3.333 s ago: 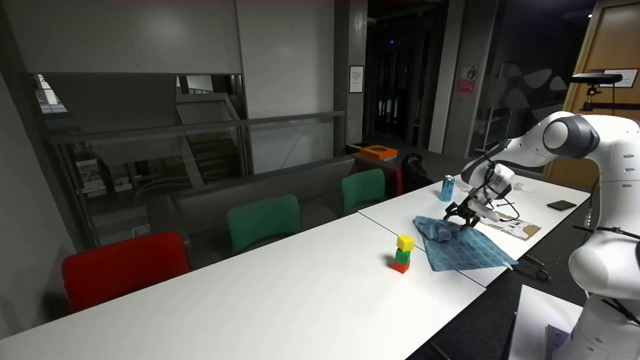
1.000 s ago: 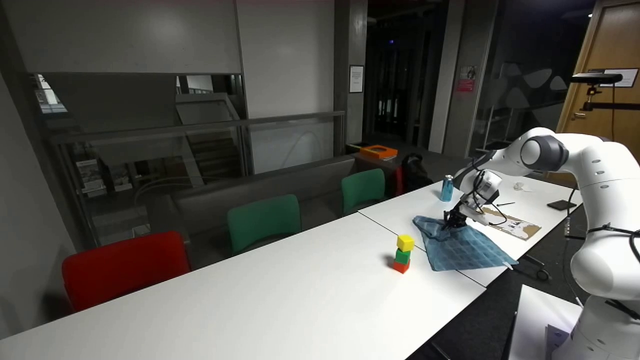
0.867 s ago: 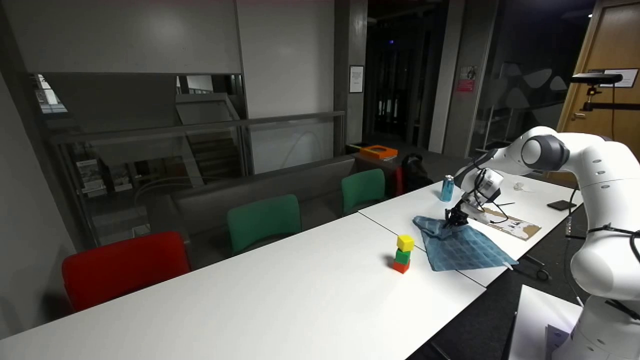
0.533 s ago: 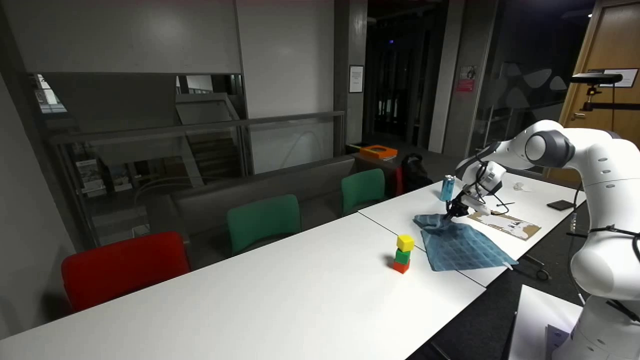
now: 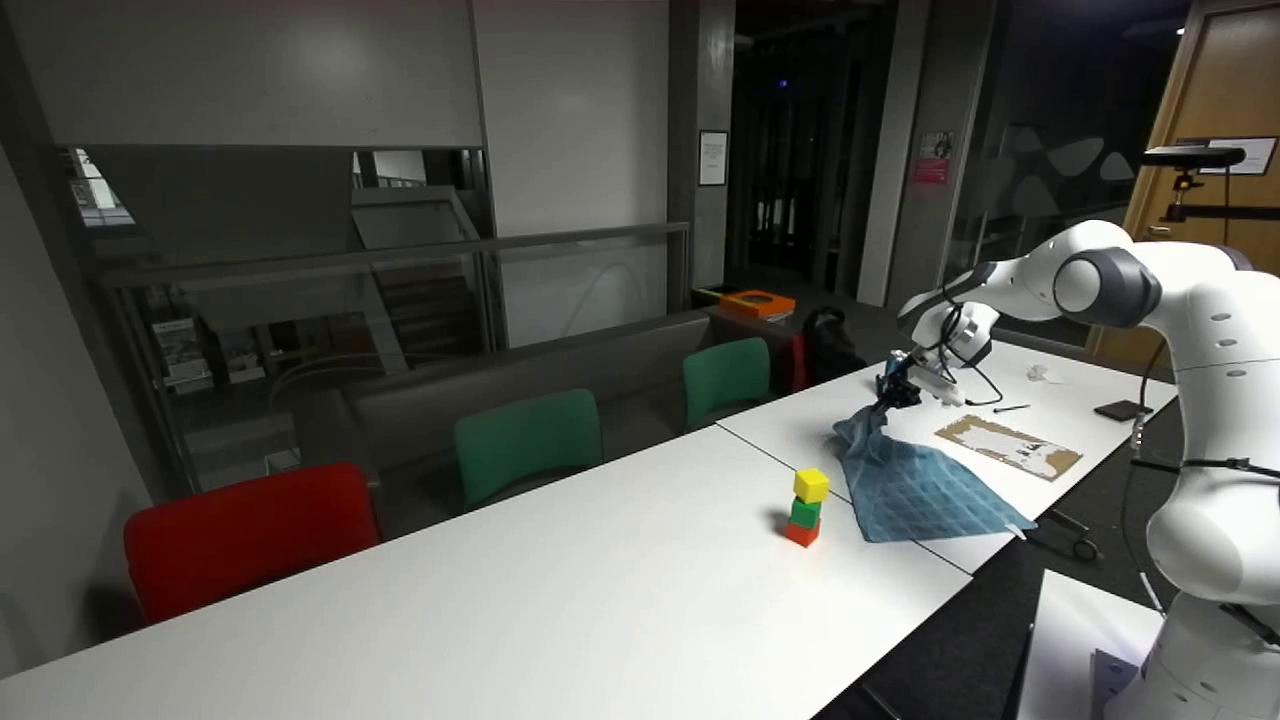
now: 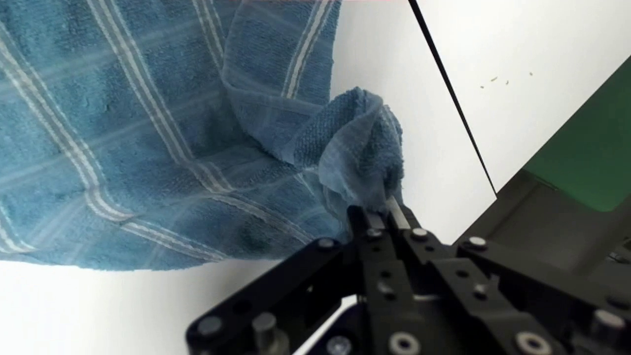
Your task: Unfold the cloth
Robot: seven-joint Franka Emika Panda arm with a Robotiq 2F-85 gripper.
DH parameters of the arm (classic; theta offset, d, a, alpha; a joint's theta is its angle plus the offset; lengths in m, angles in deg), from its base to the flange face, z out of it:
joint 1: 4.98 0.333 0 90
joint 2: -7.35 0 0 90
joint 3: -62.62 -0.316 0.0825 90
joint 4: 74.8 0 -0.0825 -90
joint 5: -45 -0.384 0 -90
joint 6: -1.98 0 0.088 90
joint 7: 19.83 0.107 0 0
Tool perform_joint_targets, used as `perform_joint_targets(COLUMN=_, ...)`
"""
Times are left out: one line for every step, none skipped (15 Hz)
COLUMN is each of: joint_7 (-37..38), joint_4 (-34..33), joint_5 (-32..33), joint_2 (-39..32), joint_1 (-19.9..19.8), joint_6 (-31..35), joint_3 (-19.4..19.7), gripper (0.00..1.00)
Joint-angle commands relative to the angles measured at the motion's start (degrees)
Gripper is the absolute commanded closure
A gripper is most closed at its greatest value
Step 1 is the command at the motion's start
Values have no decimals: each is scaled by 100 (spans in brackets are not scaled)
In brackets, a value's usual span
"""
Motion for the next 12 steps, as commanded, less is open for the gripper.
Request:
perform_joint_targets(joint_7=158, joint_4=96, joint_5=26, joint_2=257, joint_1=270, joint_6=-44, joint_3=229, gripper=99)
perform_joint_targets(joint_7=194, joint_4=78, joint_5=33, joint_2=274, joint_1=332, joint_6=-51, joint_3=262, gripper=99)
perform_joint_targets(joint_7=212, joint_4=79, joint_5=31, joint_2=300, joint_1=389, joint_6=-33, joint_3=291, gripper=99)
perform_joint_targets(joint_7=230, joint_4=73, joint_5=42, joint_2=326, joint_1=450, joint_6=-26, joint_3=317, gripper=99)
perform_joint_targets(joint_7=261, joint_4=67, joint_5=58, joint_2=359, joint_1=517, joint_6=-24, joint_3=337, gripper=99)
perform_joint_targets(joint_7=324, joint_4=42, joint_5=74, joint_2=369, joint_1=593, joint_6=-13, joint_3=361, gripper=99)
perform_joint_targets(joint_7=415, joint_4=15, joint_5=132, joint_2=375, joint_1=684, joint_6=-37, joint_3=405, gripper=99)
perform_joint_targets(joint_7=529, joint_4=-17, joint_5=191, joint_2=383, joint_1=790, joint_6=-45, joint_3=440, gripper=99)
perform_joint_targets(joint_7=636, joint_4=-48, joint_5=271, joint_2=388, joint_1=892, joint_6=-69, joint_3=481, gripper=99)
perform_joint_targets(joint_7=793, joint_4=-88, joint_5=392, joint_2=393, joint_1=1018, joint_6=-101, joint_3=533, gripper=99)
perform_joint_targets(joint_7=953, joint_4=-128, joint_5=516, joint_2=387, joint_1=1138, joint_6=-110, joint_3=583, gripper=99)
perform_joint_targets(joint_7=1133, joint_4=-193, joint_5=680, joint_2=364, joint_1=1268, joint_6=-138, joint_3=641, gripper=99)
